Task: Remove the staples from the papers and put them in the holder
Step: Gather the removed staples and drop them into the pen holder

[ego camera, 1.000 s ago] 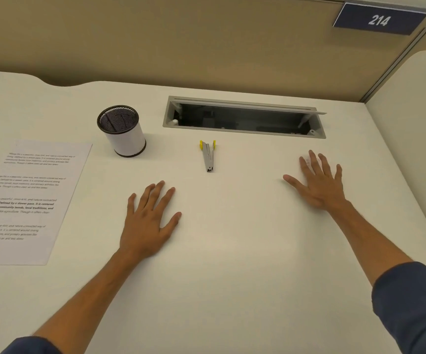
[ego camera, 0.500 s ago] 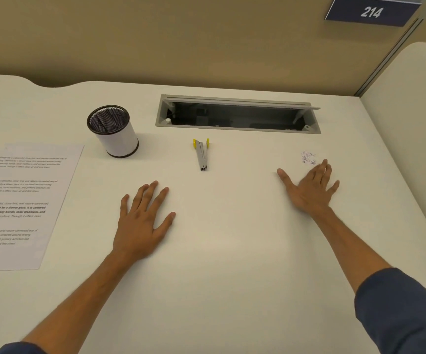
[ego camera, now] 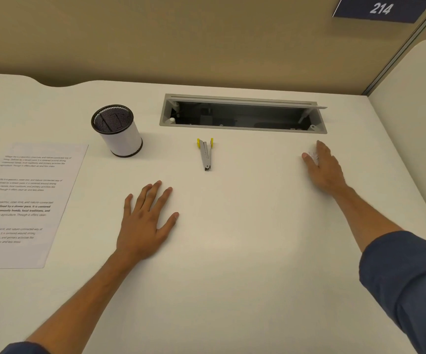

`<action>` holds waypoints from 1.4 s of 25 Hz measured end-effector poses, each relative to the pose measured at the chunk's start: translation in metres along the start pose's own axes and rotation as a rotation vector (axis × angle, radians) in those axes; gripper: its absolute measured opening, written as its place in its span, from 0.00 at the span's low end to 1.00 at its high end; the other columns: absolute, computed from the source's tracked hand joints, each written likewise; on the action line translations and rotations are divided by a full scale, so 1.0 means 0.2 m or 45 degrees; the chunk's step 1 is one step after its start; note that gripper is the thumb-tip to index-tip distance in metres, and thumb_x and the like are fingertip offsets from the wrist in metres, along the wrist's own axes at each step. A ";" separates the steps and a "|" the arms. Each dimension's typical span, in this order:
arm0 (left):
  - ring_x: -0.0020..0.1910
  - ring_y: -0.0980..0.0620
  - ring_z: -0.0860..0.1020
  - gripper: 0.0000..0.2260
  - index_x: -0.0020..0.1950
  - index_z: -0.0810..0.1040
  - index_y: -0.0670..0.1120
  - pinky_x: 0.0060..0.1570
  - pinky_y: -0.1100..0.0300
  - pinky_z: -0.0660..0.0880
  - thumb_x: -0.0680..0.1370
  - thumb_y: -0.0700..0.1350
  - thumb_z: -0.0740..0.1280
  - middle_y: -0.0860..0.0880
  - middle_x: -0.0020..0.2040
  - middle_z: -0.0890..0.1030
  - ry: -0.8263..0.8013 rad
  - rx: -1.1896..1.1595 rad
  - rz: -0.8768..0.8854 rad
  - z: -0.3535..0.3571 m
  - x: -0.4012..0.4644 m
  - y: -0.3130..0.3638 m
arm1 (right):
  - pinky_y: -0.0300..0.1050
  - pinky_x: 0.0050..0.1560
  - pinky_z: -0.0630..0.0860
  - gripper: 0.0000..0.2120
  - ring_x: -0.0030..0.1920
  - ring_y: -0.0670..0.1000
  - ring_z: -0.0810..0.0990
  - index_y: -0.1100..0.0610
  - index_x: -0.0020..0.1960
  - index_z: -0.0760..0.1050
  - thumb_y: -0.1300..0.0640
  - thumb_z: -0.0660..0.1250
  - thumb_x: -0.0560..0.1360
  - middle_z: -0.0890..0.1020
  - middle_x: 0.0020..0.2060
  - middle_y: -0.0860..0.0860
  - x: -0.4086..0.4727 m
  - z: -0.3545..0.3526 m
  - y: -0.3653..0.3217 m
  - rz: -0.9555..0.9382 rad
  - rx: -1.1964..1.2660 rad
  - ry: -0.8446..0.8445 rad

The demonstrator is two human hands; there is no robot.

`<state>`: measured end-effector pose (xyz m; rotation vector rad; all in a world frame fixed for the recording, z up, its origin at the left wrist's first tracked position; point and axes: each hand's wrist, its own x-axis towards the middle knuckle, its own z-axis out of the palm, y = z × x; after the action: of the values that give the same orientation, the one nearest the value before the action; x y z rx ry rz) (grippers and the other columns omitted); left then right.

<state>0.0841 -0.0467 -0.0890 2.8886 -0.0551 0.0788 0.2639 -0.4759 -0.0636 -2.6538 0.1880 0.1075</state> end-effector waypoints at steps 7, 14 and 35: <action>0.78 0.52 0.53 0.28 0.78 0.57 0.56 0.74 0.44 0.48 0.79 0.64 0.48 0.53 0.80 0.55 0.005 0.009 0.004 0.00 0.00 0.00 | 0.58 0.67 0.68 0.17 0.63 0.63 0.75 0.63 0.67 0.72 0.56 0.55 0.83 0.75 0.66 0.60 -0.08 -0.03 0.02 -0.259 -0.250 0.232; 0.78 0.52 0.52 0.28 0.78 0.57 0.56 0.75 0.44 0.48 0.79 0.64 0.48 0.53 0.80 0.55 -0.005 0.016 0.003 -0.01 0.00 0.00 | 0.52 0.73 0.59 0.26 0.74 0.58 0.61 0.60 0.76 0.60 0.67 0.57 0.79 0.60 0.76 0.55 0.00 -0.05 -0.04 -0.272 -0.417 -0.055; 0.78 0.52 0.53 0.29 0.78 0.58 0.56 0.75 0.44 0.48 0.79 0.64 0.48 0.53 0.80 0.55 0.008 -0.002 0.001 -0.01 0.00 0.01 | 0.50 0.52 0.70 0.12 0.53 0.64 0.76 0.65 0.56 0.79 0.62 0.66 0.74 0.77 0.52 0.62 0.00 -0.17 -0.04 -0.265 -0.370 -0.053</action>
<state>0.0832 -0.0477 -0.0870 2.8864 -0.0546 0.0876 0.2659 -0.4846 -0.0308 -2.9379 -0.1280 0.1301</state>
